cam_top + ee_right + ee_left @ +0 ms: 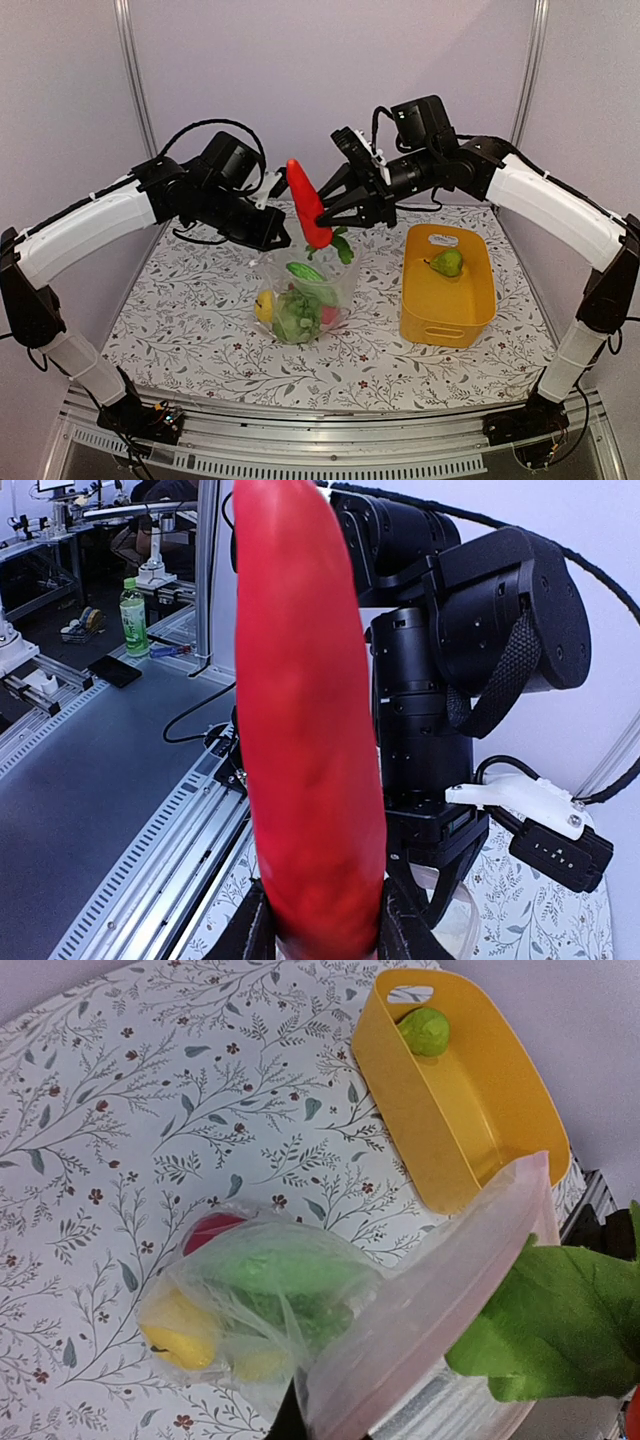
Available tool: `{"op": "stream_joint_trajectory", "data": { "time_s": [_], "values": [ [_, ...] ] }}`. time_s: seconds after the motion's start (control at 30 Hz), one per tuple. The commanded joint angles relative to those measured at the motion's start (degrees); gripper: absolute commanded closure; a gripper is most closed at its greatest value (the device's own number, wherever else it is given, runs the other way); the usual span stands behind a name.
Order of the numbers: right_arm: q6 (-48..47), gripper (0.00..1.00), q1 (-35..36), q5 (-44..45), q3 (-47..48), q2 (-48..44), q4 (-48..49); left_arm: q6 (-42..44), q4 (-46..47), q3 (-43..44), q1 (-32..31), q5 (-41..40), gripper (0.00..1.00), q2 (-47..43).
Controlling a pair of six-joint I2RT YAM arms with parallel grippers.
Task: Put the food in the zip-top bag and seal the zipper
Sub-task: Place the fake vegetable in the zipper food storage bag.
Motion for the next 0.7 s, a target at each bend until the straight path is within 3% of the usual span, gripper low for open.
{"op": "stream_joint_trajectory", "data": {
  "time_s": [0.0,0.3,0.67],
  "values": [
    [-1.0,0.74,0.6,1.4,-2.8,2.3,1.1,-0.4,2.2,-0.3,0.3,1.3,1.00,-2.6],
    [-3.4,0.75,0.6,7.6,-5.4,4.2,-2.0,-0.6,2.6,-1.4,0.3,1.7,1.00,-4.4],
    [-6.0,0.77,5.3,31.7,-4.9,4.3,-10.6,-0.9,3.7,-2.7,0.3,2.6,0.99,-5.3]
  ]
}}
